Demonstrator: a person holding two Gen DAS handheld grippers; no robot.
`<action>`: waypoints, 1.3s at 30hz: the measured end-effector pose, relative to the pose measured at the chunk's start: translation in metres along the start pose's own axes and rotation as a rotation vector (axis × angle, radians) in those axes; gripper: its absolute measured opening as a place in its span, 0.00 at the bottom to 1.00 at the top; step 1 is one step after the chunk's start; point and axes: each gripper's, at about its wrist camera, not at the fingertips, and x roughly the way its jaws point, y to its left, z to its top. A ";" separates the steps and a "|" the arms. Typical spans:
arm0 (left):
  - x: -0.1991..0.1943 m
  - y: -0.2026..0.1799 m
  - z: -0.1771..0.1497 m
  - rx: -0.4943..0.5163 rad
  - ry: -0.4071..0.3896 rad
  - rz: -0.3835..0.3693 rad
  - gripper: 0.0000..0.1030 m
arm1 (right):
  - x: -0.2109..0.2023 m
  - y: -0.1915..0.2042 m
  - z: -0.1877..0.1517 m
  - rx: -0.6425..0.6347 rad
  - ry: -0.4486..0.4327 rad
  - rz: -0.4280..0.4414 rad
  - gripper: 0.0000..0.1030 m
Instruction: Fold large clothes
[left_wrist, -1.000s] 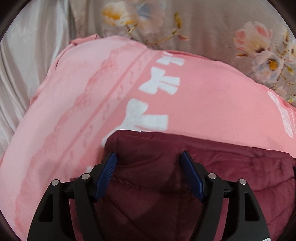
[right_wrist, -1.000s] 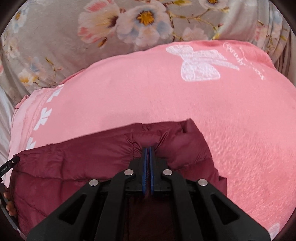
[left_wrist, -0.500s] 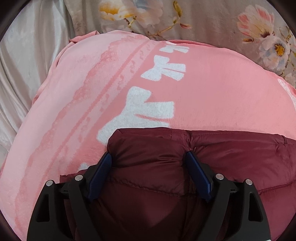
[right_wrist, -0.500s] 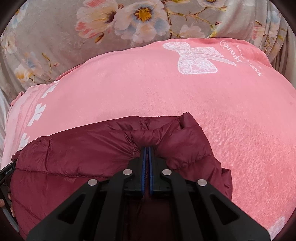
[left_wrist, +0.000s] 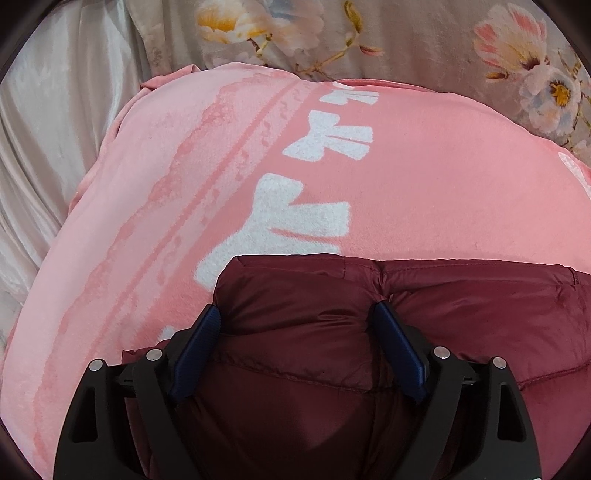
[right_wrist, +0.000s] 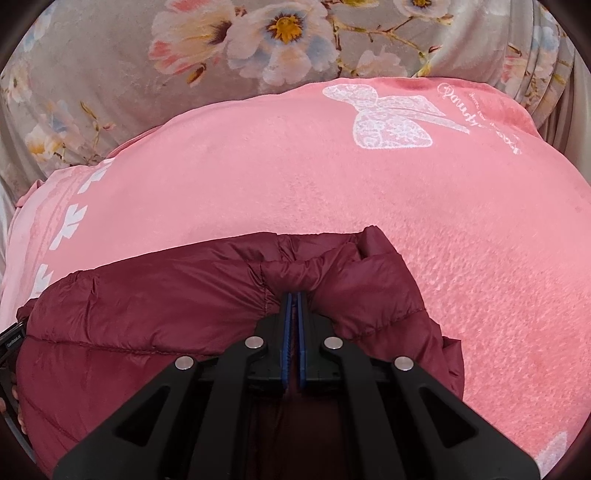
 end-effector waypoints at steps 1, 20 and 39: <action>0.000 0.001 0.000 -0.003 0.000 -0.001 0.83 | 0.000 0.001 0.000 0.001 0.000 0.000 0.01; -0.095 0.119 -0.087 -0.304 0.085 -0.142 0.82 | -0.115 0.140 -0.100 -0.248 0.025 0.250 0.07; -0.101 0.087 -0.128 -0.316 0.100 -0.359 0.38 | -0.091 0.142 -0.137 -0.191 0.067 0.324 0.05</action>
